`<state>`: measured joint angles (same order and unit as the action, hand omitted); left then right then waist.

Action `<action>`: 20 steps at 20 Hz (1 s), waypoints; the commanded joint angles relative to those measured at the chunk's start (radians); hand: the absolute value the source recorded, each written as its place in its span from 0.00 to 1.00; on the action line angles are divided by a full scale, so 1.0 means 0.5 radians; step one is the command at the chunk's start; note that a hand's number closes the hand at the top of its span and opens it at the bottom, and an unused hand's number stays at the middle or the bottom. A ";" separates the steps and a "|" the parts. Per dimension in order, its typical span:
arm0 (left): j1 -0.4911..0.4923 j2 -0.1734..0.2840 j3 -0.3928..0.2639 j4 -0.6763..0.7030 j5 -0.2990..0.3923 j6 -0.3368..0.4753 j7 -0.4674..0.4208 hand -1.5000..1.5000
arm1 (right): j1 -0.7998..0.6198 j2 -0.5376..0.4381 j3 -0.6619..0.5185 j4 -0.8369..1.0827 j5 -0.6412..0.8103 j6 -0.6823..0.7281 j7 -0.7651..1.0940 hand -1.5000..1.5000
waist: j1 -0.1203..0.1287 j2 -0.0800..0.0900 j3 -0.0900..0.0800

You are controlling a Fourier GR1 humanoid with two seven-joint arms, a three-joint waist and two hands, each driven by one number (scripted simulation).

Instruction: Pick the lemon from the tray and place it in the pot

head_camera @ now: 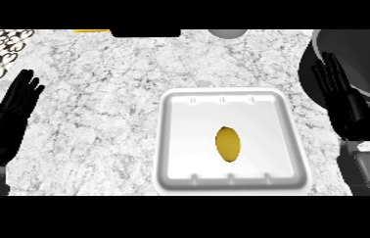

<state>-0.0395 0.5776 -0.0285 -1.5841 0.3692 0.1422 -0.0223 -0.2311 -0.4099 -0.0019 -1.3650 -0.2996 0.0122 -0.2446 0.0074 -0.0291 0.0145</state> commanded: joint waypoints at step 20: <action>-0.401 -0.317 0.046 0.066 -0.136 0.248 0.374 0.50 | -0.271 -0.159 0.258 0.105 0.631 0.278 -0.438 0.00 | -0.035 0.053 -0.031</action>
<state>-0.2046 0.4152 -0.0415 -1.5906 0.2902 0.2885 0.1640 -0.3781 -0.4401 0.0928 -1.2064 -0.0025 0.0795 -0.5461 -0.0021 -0.0007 -0.0003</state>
